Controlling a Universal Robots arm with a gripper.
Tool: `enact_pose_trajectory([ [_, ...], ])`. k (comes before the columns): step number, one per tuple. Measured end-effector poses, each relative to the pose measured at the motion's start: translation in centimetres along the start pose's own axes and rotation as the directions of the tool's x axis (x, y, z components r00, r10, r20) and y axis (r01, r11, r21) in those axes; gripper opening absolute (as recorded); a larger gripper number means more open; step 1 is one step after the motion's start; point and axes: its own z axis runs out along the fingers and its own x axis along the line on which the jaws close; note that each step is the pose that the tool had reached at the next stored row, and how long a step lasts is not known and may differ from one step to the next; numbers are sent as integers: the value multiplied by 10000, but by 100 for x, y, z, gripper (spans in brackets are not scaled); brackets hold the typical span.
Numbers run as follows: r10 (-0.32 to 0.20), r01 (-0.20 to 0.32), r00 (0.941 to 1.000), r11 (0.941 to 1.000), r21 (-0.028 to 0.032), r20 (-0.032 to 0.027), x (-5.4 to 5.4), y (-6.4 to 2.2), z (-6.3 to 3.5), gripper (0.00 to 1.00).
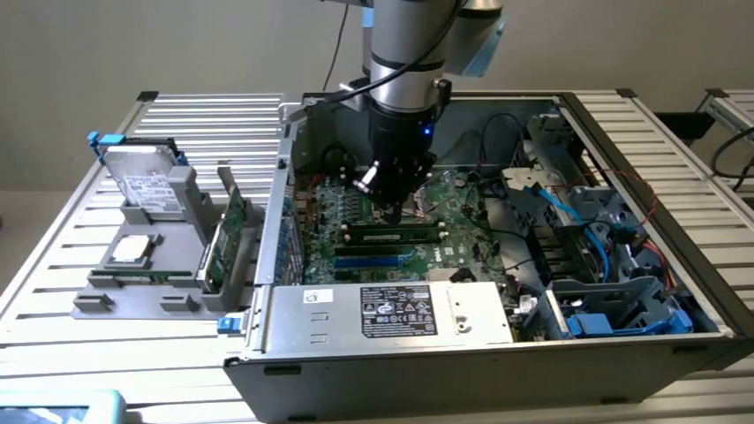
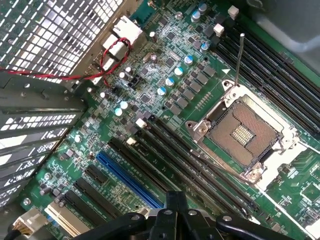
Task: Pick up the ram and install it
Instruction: 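Press down the ram until it locks into place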
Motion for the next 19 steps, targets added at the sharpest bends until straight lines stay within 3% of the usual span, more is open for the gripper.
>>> enact_pose_trajectory([
  [9, 995, -995, 9950, 9950, -42, -5, 0, -1, 0, 11],
  [14, 1434, -1434, 9896, 9897, 33, 140, 0, 0, 0, 11],
  [19, 1810, -1815, 9828, 9833, 108, 368, 0, 0, 0, 11],
])
